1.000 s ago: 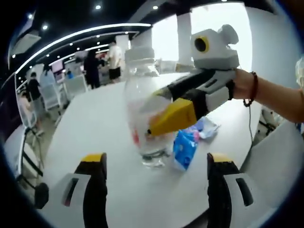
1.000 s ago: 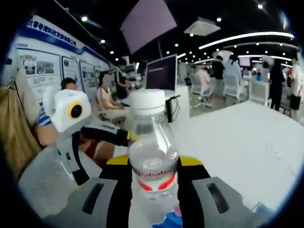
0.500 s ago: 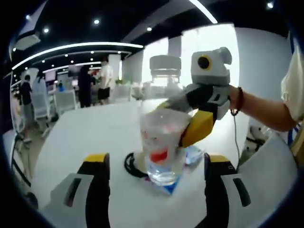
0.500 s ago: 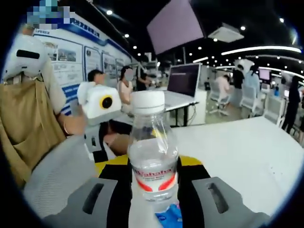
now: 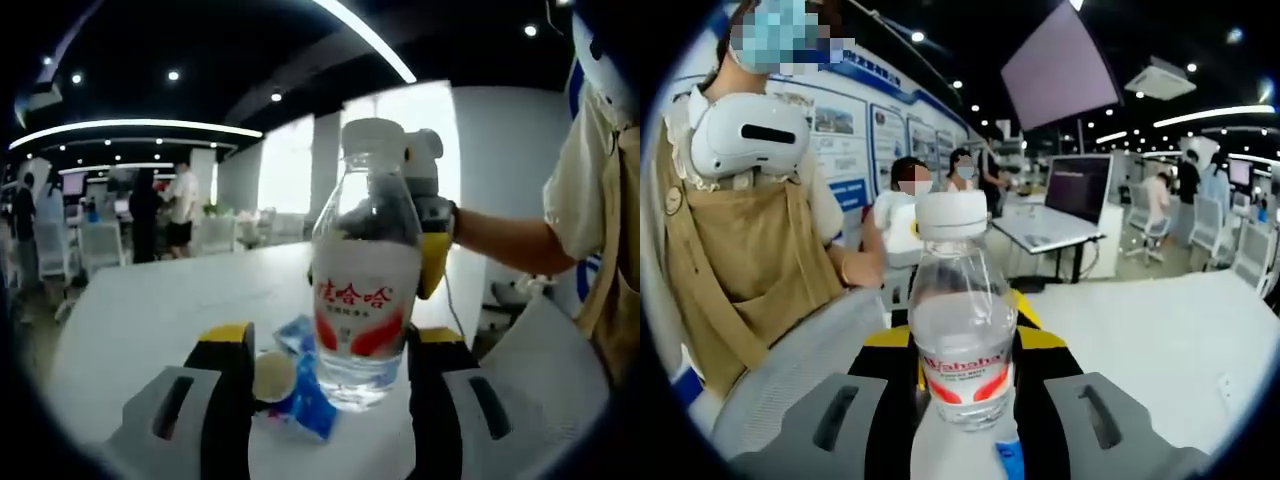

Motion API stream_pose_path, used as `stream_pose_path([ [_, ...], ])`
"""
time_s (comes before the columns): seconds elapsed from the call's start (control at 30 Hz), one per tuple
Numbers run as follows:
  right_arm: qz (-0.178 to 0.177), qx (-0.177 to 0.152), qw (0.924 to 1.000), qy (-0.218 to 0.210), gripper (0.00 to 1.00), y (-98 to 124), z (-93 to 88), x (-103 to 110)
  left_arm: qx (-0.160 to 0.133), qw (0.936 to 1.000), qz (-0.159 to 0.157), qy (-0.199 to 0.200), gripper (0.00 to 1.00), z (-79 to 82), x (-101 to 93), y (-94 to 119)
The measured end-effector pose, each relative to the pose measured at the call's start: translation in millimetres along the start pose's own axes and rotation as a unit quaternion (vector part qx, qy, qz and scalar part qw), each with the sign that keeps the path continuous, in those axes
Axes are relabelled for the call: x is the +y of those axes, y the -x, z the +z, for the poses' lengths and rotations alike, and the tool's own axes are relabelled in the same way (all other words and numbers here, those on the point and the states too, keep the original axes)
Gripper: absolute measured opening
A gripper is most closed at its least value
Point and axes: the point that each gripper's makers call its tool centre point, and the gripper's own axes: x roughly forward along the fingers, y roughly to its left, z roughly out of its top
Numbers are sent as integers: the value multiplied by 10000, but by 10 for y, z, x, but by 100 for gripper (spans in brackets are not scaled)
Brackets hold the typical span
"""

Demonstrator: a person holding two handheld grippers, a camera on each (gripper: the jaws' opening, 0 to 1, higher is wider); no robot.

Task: Arrange the tabletop items into an orderly group along one side of the table until the central work area is clear of visible clutter.

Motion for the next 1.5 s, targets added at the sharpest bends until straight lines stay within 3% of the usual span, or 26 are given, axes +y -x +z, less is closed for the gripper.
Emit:
stream_pose_path([
  [0.07,64,27,10000,2,36,4,-16,35,32,9994,-337,32,46,-13,-131,-20],
  [0.2,275,5,9996,74,36,24,-17,157,15,9989,-474,-6,45,-3,-204,-42],
  [0.4,297,-28,9995,103,36,32,-2,174,33,9973,-739,-7,36,3,-311,-50],
  [0.6,396,-63,9991,109,36,23,2,224,81,9965,-832,-38,36,-2,-380,-51],
  [0.83,367,-111,9992,137,36,10,9,218,176,9972,-725,-72,35,1,-374,-41],
  [1.07,205,-299,9993,-71,38,5,60,147,64,9986,-517,132,34,45,-315,-32],
  [1.23,-153,-370,9983,-424,40,-63,102,7,0,9992,-156,358,34,68,-188,-19],
  [1.4,-890,-427,9916,-838,41,-102,115,-246,-24,9967,666,472,34,68,129,36],
  [1.5,-1254,-653,9856,-924,41,-114,169,-378,-3,9938,981,531,34,57,260,79],
])
